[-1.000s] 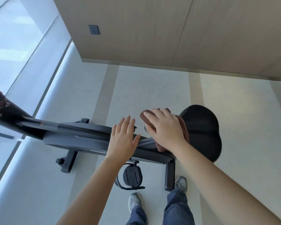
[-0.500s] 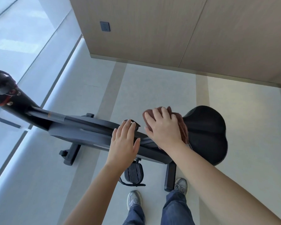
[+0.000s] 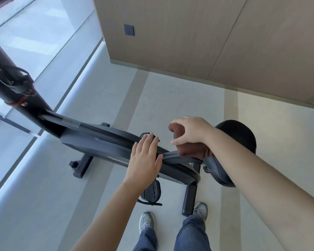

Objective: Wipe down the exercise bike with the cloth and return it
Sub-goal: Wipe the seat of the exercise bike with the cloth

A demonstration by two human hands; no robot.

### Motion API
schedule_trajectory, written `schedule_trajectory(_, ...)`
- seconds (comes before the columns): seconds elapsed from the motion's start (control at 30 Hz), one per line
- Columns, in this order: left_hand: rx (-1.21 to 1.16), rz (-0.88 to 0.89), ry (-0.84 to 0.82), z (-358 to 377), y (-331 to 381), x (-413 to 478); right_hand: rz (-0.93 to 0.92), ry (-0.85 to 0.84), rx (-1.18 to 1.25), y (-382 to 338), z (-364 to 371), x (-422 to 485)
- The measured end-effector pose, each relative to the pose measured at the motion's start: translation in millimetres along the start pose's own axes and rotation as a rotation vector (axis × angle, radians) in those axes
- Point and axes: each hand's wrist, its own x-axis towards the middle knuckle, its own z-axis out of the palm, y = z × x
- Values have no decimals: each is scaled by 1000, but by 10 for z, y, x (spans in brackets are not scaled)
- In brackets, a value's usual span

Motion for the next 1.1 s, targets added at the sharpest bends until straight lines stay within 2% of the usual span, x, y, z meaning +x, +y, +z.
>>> schedule_trajectory(0.07,-12,-8,-6,4,30,17,6,104,-38,-6,94,-78)
schedule_trajectory(0.17,-36,-16,-16,23,66,21,-7,505,-280,-10,483,-324)
schedule_trajectory(0.23,-29,-1,-41,34,77,7,-23,668,-368,1,618,-371)
schedule_trajectory(0.3,-30,-2,-38,31,59,13,-42,609,-323,43,521,-293)
schedule_trajectory(0.43,-40,-22,-18,-4,64,41,-12,35,178,224,14,-65)
schedule_trajectory(0.47,-35,-10,-21,-9,73,45,1,-32,259,254,-54,-39)
schedule_trajectory(0.53,-33,3,-16,-13,92,61,-2,31,231,253,-11,-80)
schedule_trajectory(0.67,-41,27,-37,20,153,87,-1,581,-160,197,518,-473)
schedule_trajectory(0.73,-36,45,-45,44,162,108,14,705,-276,169,654,-555)
schedule_trajectory(0.8,-37,46,-39,54,165,132,-1,665,-266,197,581,-511)
schedule_trajectory(0.97,-44,70,-26,87,246,182,6,189,76,409,96,-291)
schedule_trajectory(1.03,-46,94,-26,104,298,173,-6,193,98,412,85,-347)
schedule_trajectory(1.1,-49,122,-24,125,334,154,-30,315,83,416,166,-528)
